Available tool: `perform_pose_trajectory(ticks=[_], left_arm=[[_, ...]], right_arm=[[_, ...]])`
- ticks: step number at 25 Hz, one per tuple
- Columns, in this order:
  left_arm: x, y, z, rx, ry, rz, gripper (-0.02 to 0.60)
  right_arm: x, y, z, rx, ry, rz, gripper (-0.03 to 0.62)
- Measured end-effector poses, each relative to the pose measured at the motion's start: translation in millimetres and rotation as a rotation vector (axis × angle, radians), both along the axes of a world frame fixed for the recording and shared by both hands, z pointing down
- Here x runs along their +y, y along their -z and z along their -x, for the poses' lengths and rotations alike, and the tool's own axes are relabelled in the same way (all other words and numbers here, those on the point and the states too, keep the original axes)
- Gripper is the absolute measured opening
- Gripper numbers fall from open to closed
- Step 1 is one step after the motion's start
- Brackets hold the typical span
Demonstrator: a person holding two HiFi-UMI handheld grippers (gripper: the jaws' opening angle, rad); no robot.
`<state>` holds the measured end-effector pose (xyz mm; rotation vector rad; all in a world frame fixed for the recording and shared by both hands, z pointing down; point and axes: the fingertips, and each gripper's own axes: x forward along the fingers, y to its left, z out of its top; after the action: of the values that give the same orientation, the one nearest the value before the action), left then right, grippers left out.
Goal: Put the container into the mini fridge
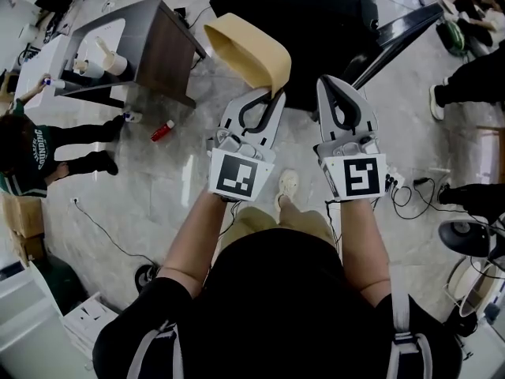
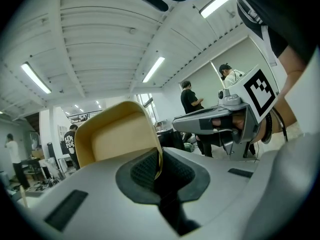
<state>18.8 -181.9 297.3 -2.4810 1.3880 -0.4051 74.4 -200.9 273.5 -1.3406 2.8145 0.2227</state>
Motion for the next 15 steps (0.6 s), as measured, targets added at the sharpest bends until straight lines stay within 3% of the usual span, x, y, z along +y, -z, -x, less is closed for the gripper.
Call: perform_pose_trajectory(ticks=[15], left_arm=[[-20.5,-36.8,-29.0,-0.034,0.002,0.101,0.032]], right_arm=[[-24.0,-19.2,-25.2,-0.061,-0.003,0.037,0.037]])
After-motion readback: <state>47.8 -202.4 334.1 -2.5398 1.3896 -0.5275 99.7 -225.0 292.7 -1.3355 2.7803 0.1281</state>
